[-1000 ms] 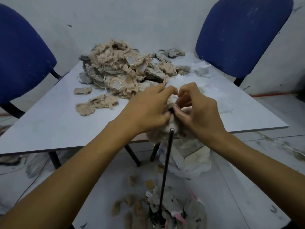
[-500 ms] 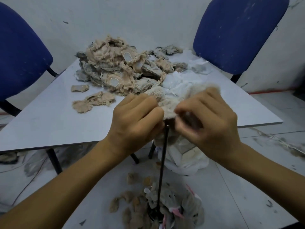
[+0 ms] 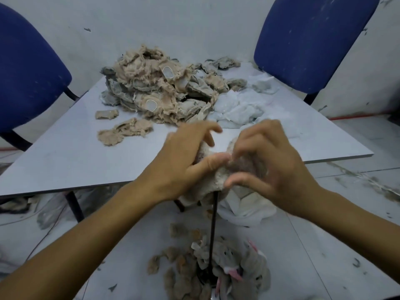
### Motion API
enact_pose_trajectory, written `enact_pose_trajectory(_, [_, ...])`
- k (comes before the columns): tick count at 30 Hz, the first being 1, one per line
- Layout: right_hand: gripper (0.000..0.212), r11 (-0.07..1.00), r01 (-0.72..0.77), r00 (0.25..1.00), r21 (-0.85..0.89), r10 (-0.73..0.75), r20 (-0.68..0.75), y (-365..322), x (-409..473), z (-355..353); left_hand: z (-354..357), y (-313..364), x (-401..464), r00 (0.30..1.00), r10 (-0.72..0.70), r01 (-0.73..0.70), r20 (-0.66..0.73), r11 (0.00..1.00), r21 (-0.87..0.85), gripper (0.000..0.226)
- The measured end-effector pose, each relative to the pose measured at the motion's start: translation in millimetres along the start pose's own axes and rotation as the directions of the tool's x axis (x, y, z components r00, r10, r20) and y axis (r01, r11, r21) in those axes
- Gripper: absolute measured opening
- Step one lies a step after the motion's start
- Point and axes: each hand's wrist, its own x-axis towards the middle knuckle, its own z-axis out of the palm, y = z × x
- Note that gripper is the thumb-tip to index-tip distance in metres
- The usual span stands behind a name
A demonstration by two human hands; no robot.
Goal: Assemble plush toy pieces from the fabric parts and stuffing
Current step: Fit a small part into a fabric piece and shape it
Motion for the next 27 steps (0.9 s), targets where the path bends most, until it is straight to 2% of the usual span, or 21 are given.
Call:
enact_pose_trajectory(2, [0.054,0.996,-0.092,0.993,0.002,0.091,0.071,8,5,-6,-3,-6,1,0.986,-0.027,0.039,0.162,0.997,-0.070,0.040])
enact_pose_trajectory(3, [0.062,0.990,-0.143,0.977,0.003,0.140,0.158,14,5,-9,-4,-7,0,0.986,0.004,0.009,0.168,0.997,-0.079,0.034])
enact_pose_trajectory(5, [0.069,0.946,-0.320,0.895,0.046,0.286,0.344,21,6,-12,-5,-7,-1,0.992,0.093,-0.085,0.084,0.992,-0.097,0.029])
enact_pose_trajectory(6, [0.064,0.922,-0.379,0.867,0.078,0.325,0.378,23,5,-12,-6,-6,-1,0.990,0.138,-0.136,0.011,0.986,-0.099,0.028])
enact_pose_trajectory(8, [0.051,0.924,-0.349,0.921,0.157,0.307,0.241,22,4,-10,-9,-5,-3,0.976,0.179,-0.195,-0.122,0.972,-0.133,0.022])
enact_pose_trajectory(10, [0.044,0.939,-0.264,0.964,0.221,0.247,0.103,18,3,-8,-11,-9,-8,0.979,0.161,-0.183,-0.128,0.966,-0.185,0.023])
enact_pose_trajectory(12, [0.044,0.953,-0.217,0.973,0.212,0.196,0.119,13,0,-3,-9,-12,-13,0.994,0.097,-0.088,0.047,0.983,-0.162,0.028])
enact_pose_trajectory(14, [0.051,0.939,-0.282,0.944,0.196,0.235,0.233,11,-7,5,-3,-14,-15,0.963,-0.036,0.078,0.265,0.986,-0.147,0.031])
enact_pose_trajectory(16, [0.052,0.899,-0.378,0.898,0.223,0.298,0.323,12,-11,9,3,-13,-14,0.941,-0.096,0.175,0.325,0.959,-0.223,0.036])
enact_pose_trajectory(19, [0.039,0.878,-0.418,0.889,0.234,0.343,0.302,13,-13,9,10,-4,-10,0.979,-0.043,0.092,0.200,0.966,-0.243,0.032])
enact_pose_trajectory(22, [0.022,0.896,-0.378,0.922,0.234,0.339,0.189,11,-14,8,5,3,-9,0.999,-0.038,0.035,-0.002,0.936,-0.350,0.027])
enact_pose_trajectory(24, [0.015,0.910,-0.355,0.935,0.213,0.338,0.113,14,-16,8,0,4,-8,0.994,-0.011,-0.031,-0.113,0.932,-0.362,0.027])
enact_pose_trajectory(25, [0.018,0.921,-0.346,0.938,0.178,0.333,0.100,17,-19,9,0,5,-7,0.990,0.015,-0.061,-0.138,0.940,-0.336,0.026])
enact_pose_trajectory(27, [0.028,0.939,-0.322,0.941,0.121,0.304,0.147,19,-25,16,5,3,-6,0.996,0.030,-0.051,-0.087,0.965,-0.256,0.021])
